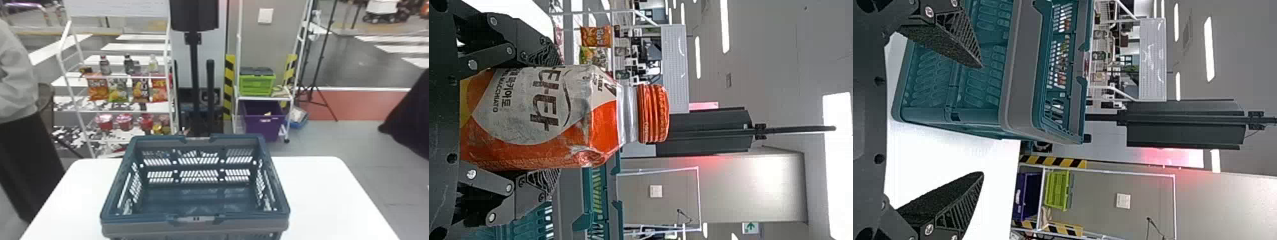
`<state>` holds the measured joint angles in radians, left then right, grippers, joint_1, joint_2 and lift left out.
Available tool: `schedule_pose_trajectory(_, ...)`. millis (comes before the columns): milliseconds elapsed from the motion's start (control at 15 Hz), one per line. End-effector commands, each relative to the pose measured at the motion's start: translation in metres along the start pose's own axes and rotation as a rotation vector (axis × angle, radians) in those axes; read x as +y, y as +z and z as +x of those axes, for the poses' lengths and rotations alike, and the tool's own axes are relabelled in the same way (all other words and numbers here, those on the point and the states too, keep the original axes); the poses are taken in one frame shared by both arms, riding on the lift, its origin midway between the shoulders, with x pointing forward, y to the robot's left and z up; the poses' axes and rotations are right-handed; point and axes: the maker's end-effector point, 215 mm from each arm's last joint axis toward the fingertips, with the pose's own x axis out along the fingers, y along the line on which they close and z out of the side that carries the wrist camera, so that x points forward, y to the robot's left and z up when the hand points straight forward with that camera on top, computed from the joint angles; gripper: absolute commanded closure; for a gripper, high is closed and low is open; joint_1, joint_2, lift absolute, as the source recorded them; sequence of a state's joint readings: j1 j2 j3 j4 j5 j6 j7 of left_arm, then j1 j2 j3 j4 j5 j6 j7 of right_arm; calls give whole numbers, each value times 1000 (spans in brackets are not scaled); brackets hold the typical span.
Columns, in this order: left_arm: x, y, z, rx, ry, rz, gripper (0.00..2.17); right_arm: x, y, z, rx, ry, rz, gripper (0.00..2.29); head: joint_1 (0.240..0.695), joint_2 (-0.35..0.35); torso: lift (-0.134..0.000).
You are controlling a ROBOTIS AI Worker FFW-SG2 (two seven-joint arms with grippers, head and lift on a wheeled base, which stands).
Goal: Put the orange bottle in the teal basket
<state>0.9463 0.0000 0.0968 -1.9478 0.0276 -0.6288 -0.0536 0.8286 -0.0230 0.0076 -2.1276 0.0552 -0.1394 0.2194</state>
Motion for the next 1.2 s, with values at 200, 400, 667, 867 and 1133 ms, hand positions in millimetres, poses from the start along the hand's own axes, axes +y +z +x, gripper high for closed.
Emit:
schedule_pose_trajectory(200,1,-1,4,2,4,-2,1764,-1,-1,3,5,-1,1,124,499,0,0)
schedule_pose_trajectory(400,1,-1,7,-1,2,-5,1764,-1,-4,6,14,1,2,124,499,0,0)
schedule_pose_trajectory(667,0,-1,11,5,1,-5,1764,-2,-4,8,14,-1,0,124,499,0,0)
schedule_pose_trajectory(867,11,15,25,21,13,11,1764,-2,-9,8,30,-1,3,124,499,0,0)
schedule_pose_trajectory(1133,34,54,57,41,40,40,1764,-6,-9,8,26,-15,6,124,499,0,0)
